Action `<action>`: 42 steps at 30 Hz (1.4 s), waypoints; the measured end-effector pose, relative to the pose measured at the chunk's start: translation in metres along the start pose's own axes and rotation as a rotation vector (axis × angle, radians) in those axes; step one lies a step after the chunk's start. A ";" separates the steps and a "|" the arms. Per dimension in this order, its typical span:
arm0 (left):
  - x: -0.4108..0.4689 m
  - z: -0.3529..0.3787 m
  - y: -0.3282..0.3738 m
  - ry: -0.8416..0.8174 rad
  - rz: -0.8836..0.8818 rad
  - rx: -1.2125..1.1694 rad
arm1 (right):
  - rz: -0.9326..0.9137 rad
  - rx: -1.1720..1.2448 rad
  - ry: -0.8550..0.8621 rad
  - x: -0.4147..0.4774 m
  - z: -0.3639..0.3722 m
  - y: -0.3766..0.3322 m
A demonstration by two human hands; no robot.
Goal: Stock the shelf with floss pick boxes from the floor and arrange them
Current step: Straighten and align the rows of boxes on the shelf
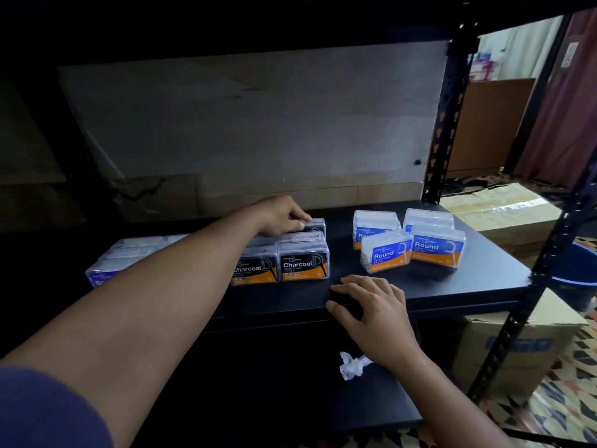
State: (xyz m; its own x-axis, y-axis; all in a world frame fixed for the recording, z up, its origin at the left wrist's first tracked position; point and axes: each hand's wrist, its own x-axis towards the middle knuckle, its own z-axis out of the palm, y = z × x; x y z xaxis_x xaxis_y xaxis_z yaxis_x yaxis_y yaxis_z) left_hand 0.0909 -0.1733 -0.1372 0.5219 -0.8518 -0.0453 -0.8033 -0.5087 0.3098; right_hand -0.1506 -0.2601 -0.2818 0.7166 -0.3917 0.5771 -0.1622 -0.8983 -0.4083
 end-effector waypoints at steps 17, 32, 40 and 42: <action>-0.006 -0.002 -0.009 -0.004 0.071 0.009 | -0.009 0.003 -0.001 0.000 0.001 0.000; -0.011 -0.002 -0.007 0.012 0.076 0.002 | -0.008 0.011 0.005 -0.001 0.001 0.002; -0.017 -0.003 -0.006 0.036 0.076 0.016 | -0.008 0.002 -0.017 -0.001 0.000 0.003; -0.020 -0.004 -0.005 0.062 0.076 0.020 | -0.008 0.004 -0.030 -0.001 -0.001 0.003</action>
State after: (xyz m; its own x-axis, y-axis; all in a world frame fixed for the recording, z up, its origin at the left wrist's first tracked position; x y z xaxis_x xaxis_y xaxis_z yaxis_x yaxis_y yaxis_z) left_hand 0.0853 -0.1532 -0.1340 0.4757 -0.8788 0.0371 -0.8465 -0.4460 0.2907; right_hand -0.1525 -0.2622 -0.2831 0.7380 -0.3782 0.5588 -0.1534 -0.9005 -0.4068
